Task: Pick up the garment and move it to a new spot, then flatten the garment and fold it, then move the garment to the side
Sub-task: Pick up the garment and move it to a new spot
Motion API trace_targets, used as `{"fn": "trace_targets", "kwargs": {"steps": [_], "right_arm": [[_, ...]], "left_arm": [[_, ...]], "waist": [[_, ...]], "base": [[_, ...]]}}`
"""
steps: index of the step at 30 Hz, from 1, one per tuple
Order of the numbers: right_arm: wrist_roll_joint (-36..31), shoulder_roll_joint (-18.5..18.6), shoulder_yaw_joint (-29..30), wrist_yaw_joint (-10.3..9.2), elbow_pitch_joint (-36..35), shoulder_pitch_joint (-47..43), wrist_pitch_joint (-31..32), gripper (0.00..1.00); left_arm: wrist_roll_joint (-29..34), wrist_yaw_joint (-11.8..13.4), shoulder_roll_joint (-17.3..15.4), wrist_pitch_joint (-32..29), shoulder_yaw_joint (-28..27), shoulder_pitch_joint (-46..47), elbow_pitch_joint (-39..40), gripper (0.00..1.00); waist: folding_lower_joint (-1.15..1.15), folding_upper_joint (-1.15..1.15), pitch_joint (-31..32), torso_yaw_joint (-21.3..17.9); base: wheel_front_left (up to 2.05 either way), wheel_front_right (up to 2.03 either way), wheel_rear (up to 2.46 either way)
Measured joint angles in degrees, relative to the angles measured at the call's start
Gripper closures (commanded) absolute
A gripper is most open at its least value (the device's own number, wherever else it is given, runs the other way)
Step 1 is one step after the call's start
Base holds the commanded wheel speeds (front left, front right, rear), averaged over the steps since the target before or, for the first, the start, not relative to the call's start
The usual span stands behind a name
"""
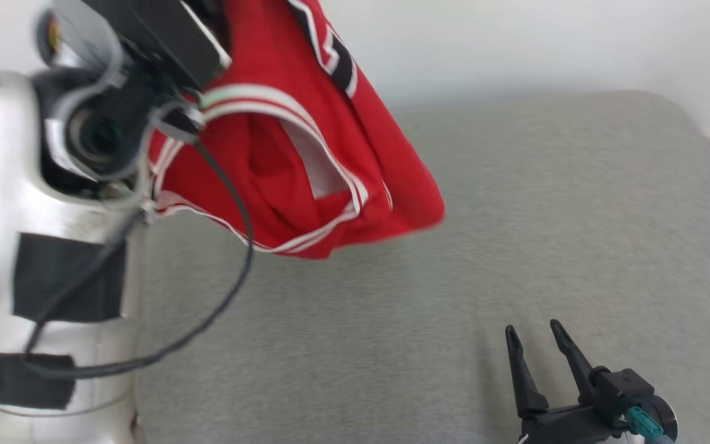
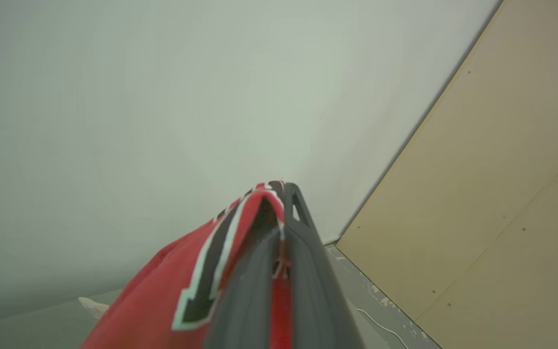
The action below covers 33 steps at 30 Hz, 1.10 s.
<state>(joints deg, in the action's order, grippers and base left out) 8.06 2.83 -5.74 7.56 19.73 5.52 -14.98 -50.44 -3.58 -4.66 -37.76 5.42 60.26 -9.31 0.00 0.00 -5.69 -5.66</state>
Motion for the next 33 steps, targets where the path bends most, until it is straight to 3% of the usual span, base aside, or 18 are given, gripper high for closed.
{"fn": "trace_targets", "kwargs": {"steps": [10,20,21,22,27,33], "right_arm": [[1.2,0.0,-0.7,0.00,-0.1,0.2,0.0,0.00],[0.6,0.0,0.4,0.00,-0.8,0.3,-0.1,0.00],[0.3,0.0,0.6,0.00,-0.9,0.2,-0.1,0.00],[0.0,0.0,0.7,0.00,-0.9,0.1,-0.1,0.00],[-0.7,0.0,1.5,0.00,-1.5,-0.6,0.4,0.00],[-1.6,0.0,2.9,0.00,-2.4,-1.4,1.4,0.00]], "left_arm": [[-1.5,0.3,1.4,5.4,4.9,-10.3,-4.6,1.00],[4.1,-0.4,1.7,20.4,10.3,-24.3,-16.5,1.00],[4.0,-0.5,1.7,21.9,10.7,-25.4,-17.4,0.69],[4.2,-0.4,1.7,23.5,11.2,-26.2,-18.0,0.02],[3.5,-0.8,1.7,31.5,14.8,-30.2,-18.5,0.00],[5.3,-1.5,1.7,44.7,14.9,-35.1,-15.7,0.00]], "waist": [[0.00,0.00,-1.7,-8.1],[0.01,0.00,-4.1,-11.6],[0.01,0.00,-4.2,-11.5],[0.01,0.00,-4.2,-11.3],[0.01,0.00,-3.7,-9.5],[0.01,0.00,-1.9,-6.9]], "base": [[0.00,0.00,0.00],[0.00,0.00,0.00],[0.00,0.00,0.00],[0.00,0.00,0.00],[0.00,0.00,0.00],[0.00,0.00,0.00]]}}
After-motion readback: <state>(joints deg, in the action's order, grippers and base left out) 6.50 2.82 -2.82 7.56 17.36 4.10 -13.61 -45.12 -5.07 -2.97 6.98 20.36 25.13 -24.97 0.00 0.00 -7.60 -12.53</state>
